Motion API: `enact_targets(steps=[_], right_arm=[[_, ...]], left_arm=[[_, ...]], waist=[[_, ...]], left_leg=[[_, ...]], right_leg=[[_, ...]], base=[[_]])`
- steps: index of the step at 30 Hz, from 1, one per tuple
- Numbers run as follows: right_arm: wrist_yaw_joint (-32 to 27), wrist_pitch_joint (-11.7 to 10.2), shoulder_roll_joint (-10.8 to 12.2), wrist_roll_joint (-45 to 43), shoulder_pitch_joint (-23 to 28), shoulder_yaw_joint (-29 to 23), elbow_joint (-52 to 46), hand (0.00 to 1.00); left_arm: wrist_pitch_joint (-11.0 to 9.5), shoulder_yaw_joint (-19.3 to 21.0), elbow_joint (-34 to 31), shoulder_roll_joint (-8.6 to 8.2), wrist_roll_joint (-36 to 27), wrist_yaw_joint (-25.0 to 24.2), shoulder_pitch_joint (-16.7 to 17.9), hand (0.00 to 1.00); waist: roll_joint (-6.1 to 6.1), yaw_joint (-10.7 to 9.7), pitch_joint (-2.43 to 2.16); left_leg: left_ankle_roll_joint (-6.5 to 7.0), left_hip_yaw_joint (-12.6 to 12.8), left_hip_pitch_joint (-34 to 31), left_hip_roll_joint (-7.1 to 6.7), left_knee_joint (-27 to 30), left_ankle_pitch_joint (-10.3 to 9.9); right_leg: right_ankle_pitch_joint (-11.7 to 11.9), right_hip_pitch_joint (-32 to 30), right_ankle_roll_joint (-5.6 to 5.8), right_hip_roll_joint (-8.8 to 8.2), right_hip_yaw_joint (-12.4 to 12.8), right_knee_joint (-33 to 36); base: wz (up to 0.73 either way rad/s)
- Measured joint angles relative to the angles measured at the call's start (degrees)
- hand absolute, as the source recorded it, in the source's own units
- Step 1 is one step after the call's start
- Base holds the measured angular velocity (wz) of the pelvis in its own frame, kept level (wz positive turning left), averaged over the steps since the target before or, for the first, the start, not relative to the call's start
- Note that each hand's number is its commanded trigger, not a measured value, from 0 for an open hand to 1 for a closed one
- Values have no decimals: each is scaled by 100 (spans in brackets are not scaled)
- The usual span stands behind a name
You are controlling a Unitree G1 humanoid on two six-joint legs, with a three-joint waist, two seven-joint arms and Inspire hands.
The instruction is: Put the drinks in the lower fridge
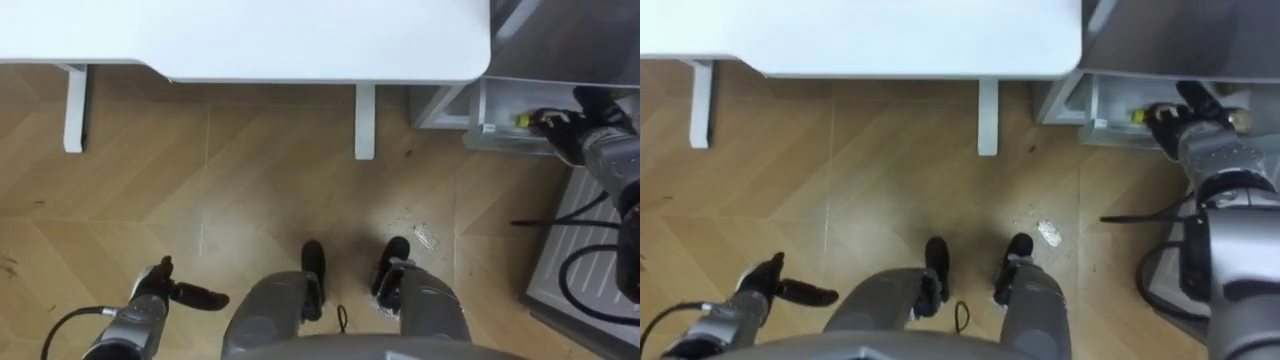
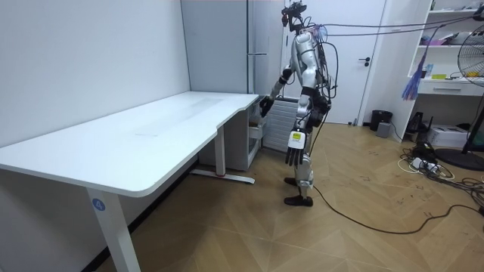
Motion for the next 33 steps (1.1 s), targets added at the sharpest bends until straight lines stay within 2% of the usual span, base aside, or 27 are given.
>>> enact_targets(steps=[3,5,7,9,11,12,14,18,21,24,26,28,30,33], right_arm=[[229,8,-5,-308,140,-8,-2,0],[384,17,-17,-495,265,-25,-4,0],[476,16,-22,-702,407,-85,-11,0],[675,-13,-29,-1079,629,-83,-9,0],[824,-20,-28,-1328,904,-83,-8,0],[959,-21,-28,-1559,1125,-80,-32,0],[1138,-26,-6,-1918,1496,-78,-54,0],[1244,-7,54,-2180,2082,-86,-68,0],[1344,-10,71,-2178,2396,-99,-78,0],[1425,-15,126,-2195,2750,-260,-341,0],[1428,-60,184,-2212,3009,-317,-479,0],[1422,-81,306,-2226,3268,-404,-540,0],[1418,-87,545,-2171,3646,-417,-845,0],[1471,-168,811,-2175,3799,-407,-938,0]], left_arm=[[-4,86,3,1,2,-60,0,0],[0,224,-7,4,9,-77,44,0],[-1,330,-31,7,24,-84,129,0],[-5,439,-44,5,54,-73,227,0],[-7,451,-77,6,117,-68,299,0],[-14,465,-163,6,124,-67,370,0],[-40,497,-188,1,123,-61,416,0],[-162,712,-311,-52,124,-43,718,0],[-179,1005,-437,-74,241,-37,882,0],[-194,1357,-647,-90,251,23,1155,0],[-224,1430,-651,-109,245,112,1267,0],[-227,1566,-647,-165,236,142,1367,0],[-226,1565,-623,-185,234,144,1386,0],[-290,1563,-582,-315,225,139,1353,0]], waist=[[-25,-56,-15],[-47,-138,-46],[-84,-196,-104],[-115,-308,-184],[-144,-324,-219],[-172,-339,-270],[-194,-310,-295],[-198,-350,-295],[-262,-407,-250],[-296,-445,-231],[-299,-460,-221],[-299,-464,-219],[-300,-449,-220],[-266,-462,-211]], left_leg=[[0,-23,117,-2,-3,0],[0,-33,235,0,-43,0],[-1,-38,373,4,-93,-1],[-3,-94,576,26,-167,-3],[-13,-136,814,49,-231,-14],[-19,-155,933,57,-274,-32],[-29,-167,1121,85,-289,-94],[-48,-169,1540,90,-416,-143],[-61,-166,1806,94,-495,-151],[-90,-148,1932,133,-479,-235],[-108,-155,2080,124,-487,-273],[-127,-153,2230,129,-499,-335],[-149,-148,2320,159,-492,-406],[-158,-134,2387,174,-517,-410]], right_leg=[[-6,135,9,-15,-11,-15],[-16,278,23,6,-25,-74],[-10,422,32,62,-34,-137],[33,728,61,118,-107,-354],[92,1049,78,184,-150,-567],[109,1193,88,213,-159,-655],[121,1435,107,261,-173,-772],[91,1878,140,295,-170,-901],[60,2108,151,318,-164,-935],[43,2275,161,374,-160,-1031],[40,2443,162,409,-156,-1109],[-14,2592,173,427,-155,-1110],[-75,2678,176,459,-126,-1106],[-85,2717,170,479,-86,-1110]], base=[[3],[8],[4],[13],[7],[0],[0],[-2],[0],[-4],[-4],[0],[-2],[-4]])
